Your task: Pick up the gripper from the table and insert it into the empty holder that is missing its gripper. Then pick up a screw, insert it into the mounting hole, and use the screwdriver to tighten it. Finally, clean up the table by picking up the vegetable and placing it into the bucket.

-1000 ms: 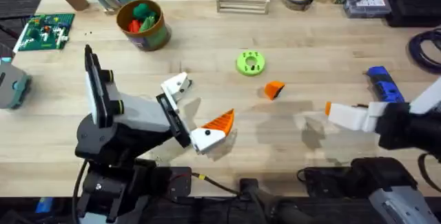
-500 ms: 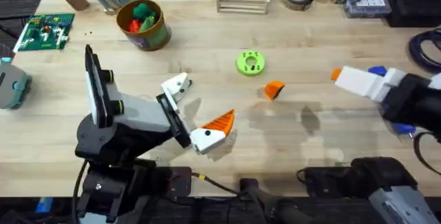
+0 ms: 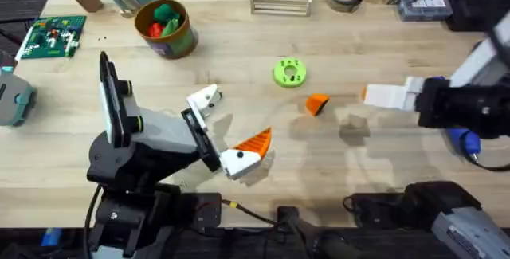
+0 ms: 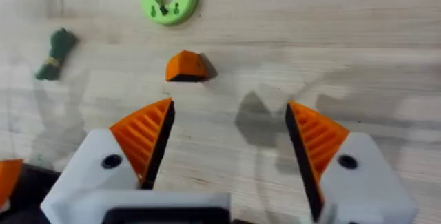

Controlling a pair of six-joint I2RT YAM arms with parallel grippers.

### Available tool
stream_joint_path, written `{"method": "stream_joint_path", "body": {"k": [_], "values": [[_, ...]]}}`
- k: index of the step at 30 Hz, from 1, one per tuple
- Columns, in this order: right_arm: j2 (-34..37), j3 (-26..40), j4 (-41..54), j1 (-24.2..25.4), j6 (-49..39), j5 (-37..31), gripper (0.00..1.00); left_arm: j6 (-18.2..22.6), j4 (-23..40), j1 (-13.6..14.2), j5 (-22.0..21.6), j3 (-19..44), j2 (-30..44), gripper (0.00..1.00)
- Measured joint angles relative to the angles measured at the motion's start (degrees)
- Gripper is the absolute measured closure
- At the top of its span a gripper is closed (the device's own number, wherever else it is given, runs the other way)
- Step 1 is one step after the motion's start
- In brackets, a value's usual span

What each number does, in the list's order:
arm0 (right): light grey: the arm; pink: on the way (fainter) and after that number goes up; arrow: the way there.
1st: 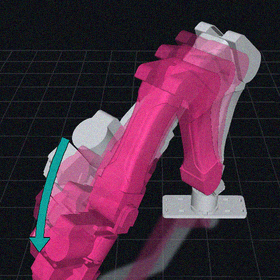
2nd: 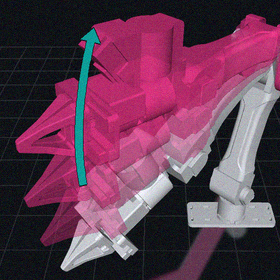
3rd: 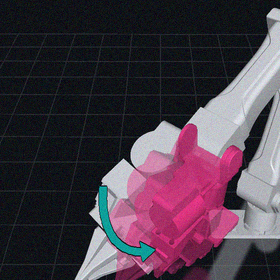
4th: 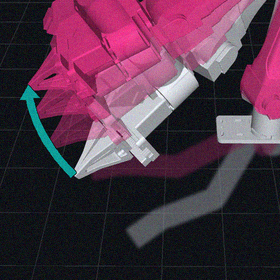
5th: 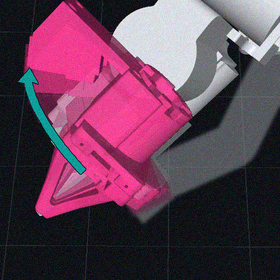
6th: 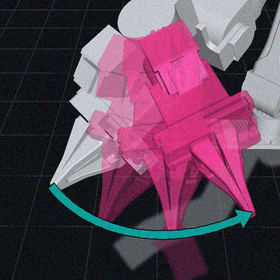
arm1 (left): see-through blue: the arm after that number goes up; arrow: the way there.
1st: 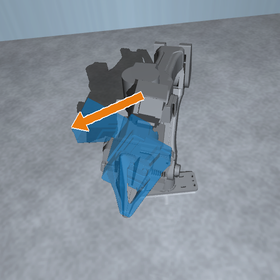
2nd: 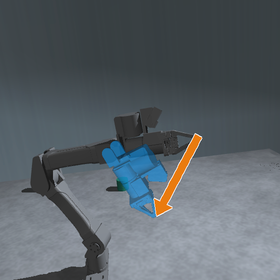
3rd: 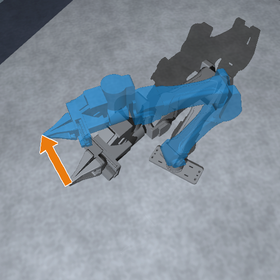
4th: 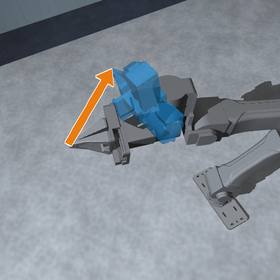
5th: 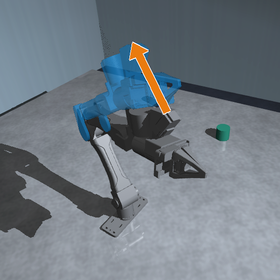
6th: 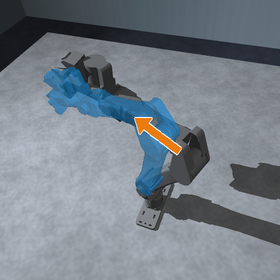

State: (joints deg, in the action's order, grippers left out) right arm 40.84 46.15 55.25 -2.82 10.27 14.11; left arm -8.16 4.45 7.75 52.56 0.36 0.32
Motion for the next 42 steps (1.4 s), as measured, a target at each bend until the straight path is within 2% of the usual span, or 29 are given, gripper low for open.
{"method": "stream_joint_path", "body": {"k": [8, 15, 19, 27, 35, 42], "values": [[2.67, 0.52, 1.72, -7.19, -3.1, -5.16, 0.028, 0.0, 0.0, 0.0, 0.02, 0.0, 0.0, 0.007], [7.39, 0.74, 1.65, -18.73, -3.52, -9.93, 0.028, -0.02, 0.0, 0.0, 0.04, 0.0, 0.0, 0.007], [10.21, 0.72, -0.36, -23.13, -3.81, -11.83, 0.028, -0.02, 0.02, 0.0, 0.07, 0.0, 0.0, 0.007], [16.02, 0.76, -9.22, -24.56, -3.05, -12.33, 0.03, 0.0, 0.02, 0.0, 0.19, 0.0, -0.01, 0.007], [24.16, 0.76, -12.48, -24.56, -3.02, -12.33, 0.028, -0.02, 0.02, 0.0, 0.19, 0.0, 0.0, 0.007], [26.03, 0.79, -16.02, -26.05, -3.26, -12.33, 0.062, -0.02, 0.02, 0.0, 0.18, 0.0, 0.0, 0.007]]}}
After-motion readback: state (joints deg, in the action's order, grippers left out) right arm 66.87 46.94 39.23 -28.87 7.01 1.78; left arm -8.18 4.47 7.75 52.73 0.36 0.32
